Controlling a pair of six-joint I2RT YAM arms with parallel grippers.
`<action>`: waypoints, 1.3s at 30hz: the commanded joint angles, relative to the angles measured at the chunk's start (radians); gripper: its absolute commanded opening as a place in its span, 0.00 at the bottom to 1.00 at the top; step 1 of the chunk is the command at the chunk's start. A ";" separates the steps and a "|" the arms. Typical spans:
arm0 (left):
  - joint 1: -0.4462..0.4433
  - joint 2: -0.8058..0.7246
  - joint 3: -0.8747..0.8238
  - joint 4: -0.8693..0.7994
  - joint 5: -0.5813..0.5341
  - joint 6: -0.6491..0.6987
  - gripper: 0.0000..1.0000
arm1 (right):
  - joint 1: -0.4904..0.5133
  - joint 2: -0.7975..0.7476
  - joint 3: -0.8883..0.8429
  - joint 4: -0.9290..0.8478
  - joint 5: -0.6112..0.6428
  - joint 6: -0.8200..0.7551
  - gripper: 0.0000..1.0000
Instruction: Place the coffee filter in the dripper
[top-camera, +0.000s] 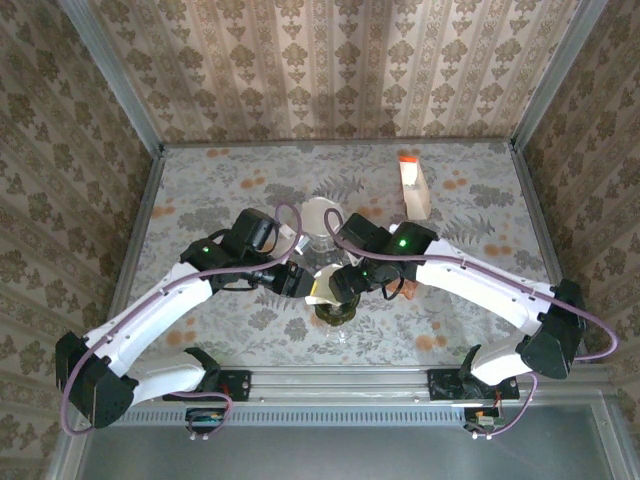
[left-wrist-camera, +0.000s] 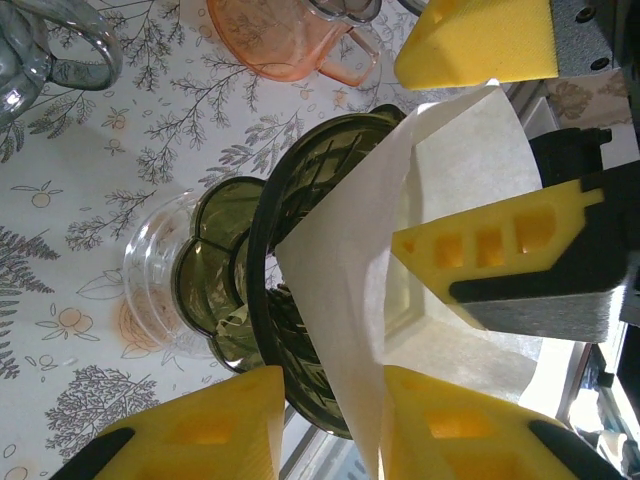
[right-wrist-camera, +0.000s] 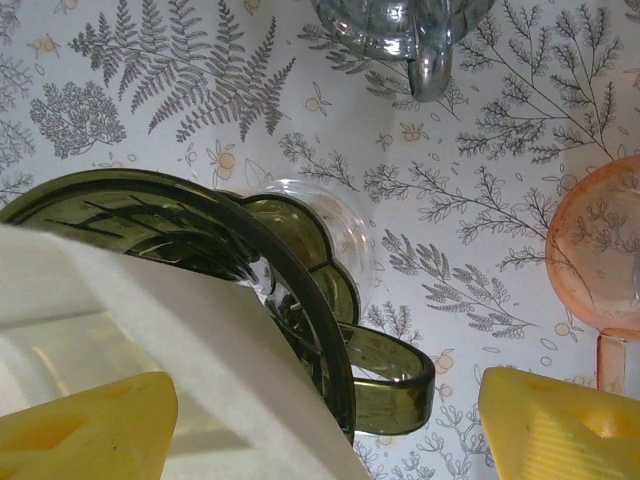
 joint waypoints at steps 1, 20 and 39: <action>-0.006 0.010 0.002 0.011 0.025 0.017 0.32 | 0.010 0.020 -0.017 0.005 -0.015 0.013 0.81; 0.020 -0.018 -0.006 0.042 0.040 -0.020 0.51 | 0.031 0.063 -0.067 0.021 -0.001 0.029 0.81; 0.022 -0.004 -0.049 0.034 0.045 -0.004 0.42 | 0.033 0.101 -0.099 0.036 0.035 0.050 0.80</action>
